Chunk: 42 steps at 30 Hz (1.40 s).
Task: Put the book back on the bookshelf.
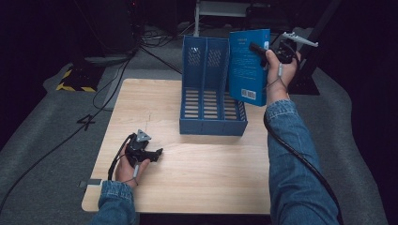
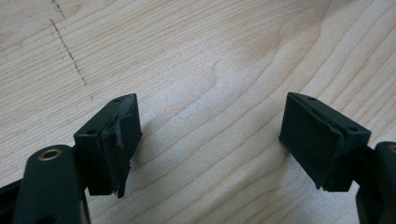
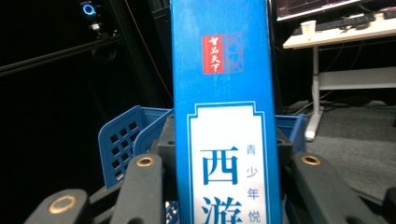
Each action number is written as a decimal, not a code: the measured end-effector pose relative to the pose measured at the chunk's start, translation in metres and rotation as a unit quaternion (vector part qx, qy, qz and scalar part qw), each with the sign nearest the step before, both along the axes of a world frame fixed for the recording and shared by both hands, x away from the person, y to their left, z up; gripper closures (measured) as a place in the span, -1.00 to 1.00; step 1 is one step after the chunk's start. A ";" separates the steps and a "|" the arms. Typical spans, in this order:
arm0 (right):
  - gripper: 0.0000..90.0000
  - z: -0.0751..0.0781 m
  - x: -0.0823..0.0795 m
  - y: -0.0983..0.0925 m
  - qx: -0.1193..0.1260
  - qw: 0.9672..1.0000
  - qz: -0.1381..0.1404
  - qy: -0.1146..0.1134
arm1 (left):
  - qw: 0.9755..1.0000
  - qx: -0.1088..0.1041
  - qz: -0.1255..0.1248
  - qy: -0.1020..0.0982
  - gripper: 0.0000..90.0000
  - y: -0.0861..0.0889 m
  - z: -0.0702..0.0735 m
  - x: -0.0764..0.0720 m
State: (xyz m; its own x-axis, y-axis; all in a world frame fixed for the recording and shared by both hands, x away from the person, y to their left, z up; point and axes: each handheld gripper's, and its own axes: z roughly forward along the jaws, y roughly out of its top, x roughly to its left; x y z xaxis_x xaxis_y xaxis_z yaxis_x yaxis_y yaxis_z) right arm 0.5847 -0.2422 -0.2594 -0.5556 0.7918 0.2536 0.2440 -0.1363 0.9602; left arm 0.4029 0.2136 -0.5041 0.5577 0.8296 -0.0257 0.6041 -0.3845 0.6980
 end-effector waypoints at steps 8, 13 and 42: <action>0.36 -0.015 -0.001 0.014 0.008 1.000 0.000 -0.025 | 1.000 0.000 0.002 0.000 -0.54 0.000 0.000 0.000; 0.35 -0.022 -0.005 0.026 -0.006 0.999 -0.009 -0.040 | 1.000 0.000 0.001 -0.001 -0.54 0.000 0.000 0.000; 0.08 -0.061 -0.034 0.065 -0.145 0.988 -0.054 0.005 | 1.000 0.002 -0.001 -0.001 -0.56 0.000 0.000 0.001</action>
